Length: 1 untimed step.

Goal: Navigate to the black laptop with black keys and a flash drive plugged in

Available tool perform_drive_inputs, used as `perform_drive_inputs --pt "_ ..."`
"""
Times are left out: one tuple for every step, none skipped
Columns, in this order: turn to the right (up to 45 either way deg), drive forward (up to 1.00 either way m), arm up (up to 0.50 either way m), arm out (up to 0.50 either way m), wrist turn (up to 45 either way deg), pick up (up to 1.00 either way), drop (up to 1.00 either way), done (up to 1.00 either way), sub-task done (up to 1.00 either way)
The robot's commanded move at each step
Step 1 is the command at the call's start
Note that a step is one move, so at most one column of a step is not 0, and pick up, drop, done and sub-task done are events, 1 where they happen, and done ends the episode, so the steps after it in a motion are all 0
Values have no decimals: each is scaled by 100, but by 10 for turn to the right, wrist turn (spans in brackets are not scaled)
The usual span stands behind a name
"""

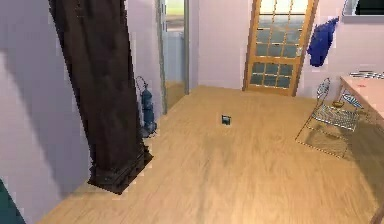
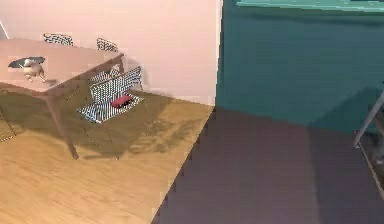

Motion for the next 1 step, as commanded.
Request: perform_drive_inputs --pt "0 100 0 0 0 0 0 0 0"
